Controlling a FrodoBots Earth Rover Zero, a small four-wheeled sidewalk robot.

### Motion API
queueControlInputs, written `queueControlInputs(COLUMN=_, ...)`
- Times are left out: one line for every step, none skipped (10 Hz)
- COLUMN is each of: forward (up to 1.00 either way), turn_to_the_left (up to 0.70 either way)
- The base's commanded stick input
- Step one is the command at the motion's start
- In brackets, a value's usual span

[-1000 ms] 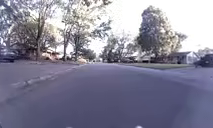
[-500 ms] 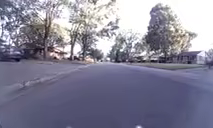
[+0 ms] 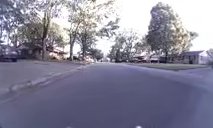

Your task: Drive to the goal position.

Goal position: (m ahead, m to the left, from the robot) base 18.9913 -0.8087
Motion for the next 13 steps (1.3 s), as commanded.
queueControlInputs(forward=1.00, turn_to_the_left=0.01)
queueControlInputs(forward=1.00, turn_to_the_left=0.00)
queueControlInputs(forward=1.00, turn_to_the_left=0.01)
queueControlInputs(forward=1.00, turn_to_the_left=0.01)
queueControlInputs(forward=1.00, turn_to_the_left=0.01)
queueControlInputs(forward=1.00, turn_to_the_left=0.02)
queueControlInputs(forward=1.00, turn_to_the_left=0.01)
queueControlInputs(forward=1.00, turn_to_the_left=0.00)
queueControlInputs(forward=1.00, turn_to_the_left=0.02)
queueControlInputs(forward=1.00, turn_to_the_left=0.00)
queueControlInputs(forward=1.00, turn_to_the_left=0.00)
queueControlInputs(forward=1.00, turn_to_the_left=0.00)
queueControlInputs(forward=1.00, turn_to_the_left=0.00)
